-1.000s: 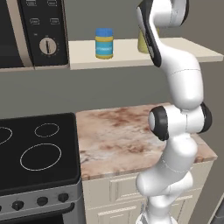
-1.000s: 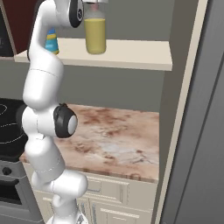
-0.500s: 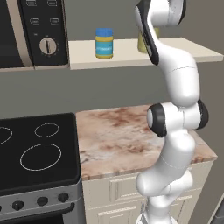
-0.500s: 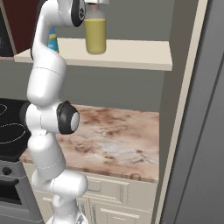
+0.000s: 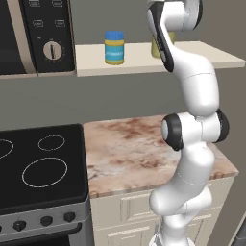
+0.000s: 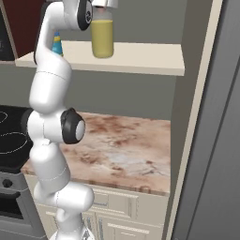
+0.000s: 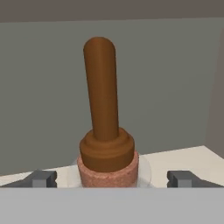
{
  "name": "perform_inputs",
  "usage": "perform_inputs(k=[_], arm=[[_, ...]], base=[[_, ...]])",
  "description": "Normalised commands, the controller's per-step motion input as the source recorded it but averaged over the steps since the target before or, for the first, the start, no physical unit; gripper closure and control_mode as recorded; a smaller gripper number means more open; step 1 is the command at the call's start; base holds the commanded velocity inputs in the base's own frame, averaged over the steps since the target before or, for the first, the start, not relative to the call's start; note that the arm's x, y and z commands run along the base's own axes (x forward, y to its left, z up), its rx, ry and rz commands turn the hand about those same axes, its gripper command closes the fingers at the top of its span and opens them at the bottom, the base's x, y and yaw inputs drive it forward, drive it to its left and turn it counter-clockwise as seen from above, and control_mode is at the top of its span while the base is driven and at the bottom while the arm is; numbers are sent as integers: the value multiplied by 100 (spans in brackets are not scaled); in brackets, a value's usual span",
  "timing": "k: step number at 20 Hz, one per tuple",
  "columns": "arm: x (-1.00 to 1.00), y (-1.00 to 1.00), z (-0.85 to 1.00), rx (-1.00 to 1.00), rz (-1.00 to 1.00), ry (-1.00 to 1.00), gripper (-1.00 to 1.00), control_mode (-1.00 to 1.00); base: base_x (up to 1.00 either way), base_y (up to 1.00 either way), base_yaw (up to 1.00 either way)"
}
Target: Move the mayonnaise and oil and vinegar bottle from the cabinet to the dining counter.
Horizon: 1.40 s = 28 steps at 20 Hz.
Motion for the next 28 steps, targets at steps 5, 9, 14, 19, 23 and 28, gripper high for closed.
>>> perform_inputs(k=[5, 9, 14, 19, 23, 28], arm=[[1, 0, -8, 0, 0, 1, 100, -100], [0, 1, -1, 0, 0, 3, 100, -100], [-14, 2, 2, 0, 0, -5, 100, -100], [-54, 3, 18, 0, 0, -20, 100, -100], [-22, 10, 0, 0, 1, -6, 100, -100], [-24, 1, -11, 0, 5, -2, 100, -100]], base=[[0, 0, 0], [0, 0, 0], [0, 0, 0], [0, 0, 0], [0, 0, 0], [0, 0, 0]])
